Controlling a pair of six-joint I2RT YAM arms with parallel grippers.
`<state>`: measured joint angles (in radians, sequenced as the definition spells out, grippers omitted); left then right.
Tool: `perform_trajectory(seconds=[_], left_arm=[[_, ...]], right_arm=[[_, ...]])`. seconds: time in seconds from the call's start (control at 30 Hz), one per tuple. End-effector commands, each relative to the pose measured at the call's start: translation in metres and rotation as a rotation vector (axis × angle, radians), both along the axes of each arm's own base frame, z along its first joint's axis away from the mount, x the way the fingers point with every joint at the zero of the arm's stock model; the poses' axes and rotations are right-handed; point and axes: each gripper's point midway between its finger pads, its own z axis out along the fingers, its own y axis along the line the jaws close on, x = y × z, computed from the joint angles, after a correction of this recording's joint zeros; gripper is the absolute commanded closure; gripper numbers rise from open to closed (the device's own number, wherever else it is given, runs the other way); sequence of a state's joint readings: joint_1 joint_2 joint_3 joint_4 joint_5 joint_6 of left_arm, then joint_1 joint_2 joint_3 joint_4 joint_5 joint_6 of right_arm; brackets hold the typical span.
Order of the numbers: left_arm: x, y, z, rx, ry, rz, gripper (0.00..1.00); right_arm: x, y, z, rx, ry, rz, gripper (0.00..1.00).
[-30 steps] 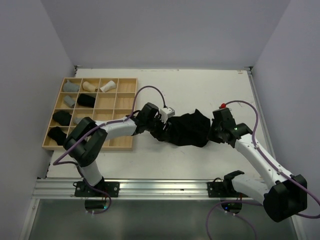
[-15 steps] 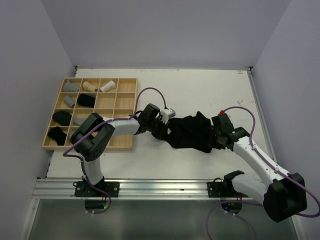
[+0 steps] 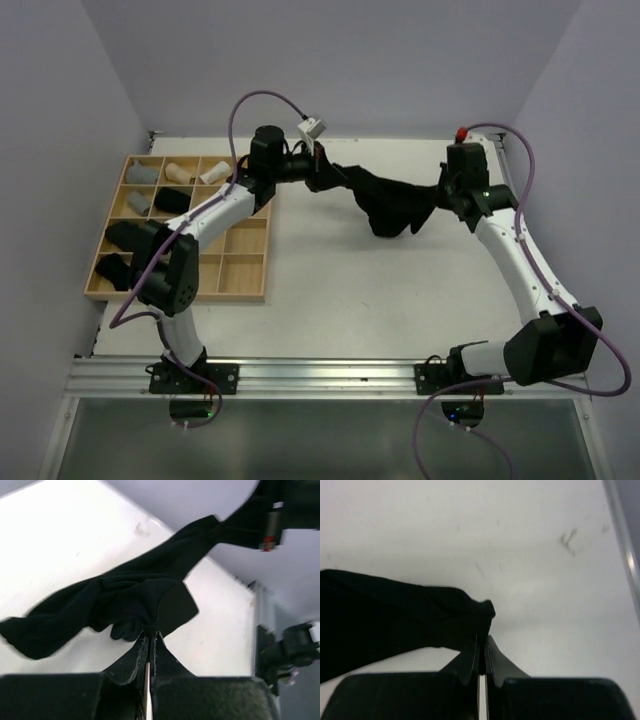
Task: Roll the underwear
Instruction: Flatten the underwear
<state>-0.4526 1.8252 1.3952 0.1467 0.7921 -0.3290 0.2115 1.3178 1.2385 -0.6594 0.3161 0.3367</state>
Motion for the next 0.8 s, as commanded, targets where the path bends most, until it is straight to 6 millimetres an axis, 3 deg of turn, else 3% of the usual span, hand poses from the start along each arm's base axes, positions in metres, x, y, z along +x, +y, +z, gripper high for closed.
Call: perform_trajectory(seconds=[0.0, 0.07, 0.13, 0.23, 0.27, 0.3, 0.33, 0.37, 0.4, 0.47, 0.5, 0.6, 0.77], left_arm=[[-0.004, -0.020, 0.044, -0.184, 0.032, -0.098, 1.00], [-0.007, -0.017, 0.057, -0.211, 0.009, -0.112, 1.00], [-0.019, -0.009, 0.046, -0.167, 0.057, -0.120, 1.00], [-0.053, 0.015, -0.001, -0.029, 0.156, -0.144, 0.99], [-0.060, 0.026, -0.018, 0.025, 0.114, -0.158, 0.84], [-0.078, 0.039, -0.048, 0.094, 0.176, -0.161, 0.76], [-0.101, 0.056, -0.062, 0.167, 0.237, -0.164, 0.67], [-0.107, 0.069, -0.076, 0.226, 0.200, -0.157, 0.60], [-0.122, 0.081, -0.095, 0.272, 0.212, -0.167, 0.51], [-0.127, 0.098, -0.092, 0.323, 0.128, -0.137, 0.46], [-0.128, 0.103, -0.087, 0.335, 0.078, -0.120, 0.45], [-0.113, 0.108, -0.087, 0.371, -0.025, -0.068, 0.44], [-0.094, 0.093, -0.100, 0.491, -0.193, -0.161, 0.46]], right_arm=[[0.051, 0.003, 0.076, -0.074, -0.191, 0.107, 1.00], [0.063, 0.020, 0.080, -0.045, -0.176, 0.194, 1.00], [0.061, 0.031, 0.083, -0.022, -0.157, 0.266, 1.00], [0.036, 0.051, 0.049, 0.045, -0.046, 0.372, 1.00], [0.015, 0.058, 0.027, 0.067, 0.030, 0.404, 0.99], [-0.001, 0.075, 0.015, 0.140, 0.078, 0.482, 0.90], [-0.017, 0.083, 0.003, 0.173, 0.129, 0.513, 0.78], [-0.041, 0.090, -0.024, 0.191, 0.220, 0.539, 0.66], [-0.058, 0.092, -0.026, 0.230, 0.233, 0.518, 0.48], [-0.080, 0.092, -0.045, 0.272, 0.272, 0.493, 0.33], [-0.086, 0.091, -0.038, 0.304, 0.232, 0.452, 0.30], [-0.088, 0.083, -0.048, 0.316, 0.210, 0.358, 0.35], [-0.091, 0.076, -0.090, 0.328, 0.308, 0.221, 0.65]])
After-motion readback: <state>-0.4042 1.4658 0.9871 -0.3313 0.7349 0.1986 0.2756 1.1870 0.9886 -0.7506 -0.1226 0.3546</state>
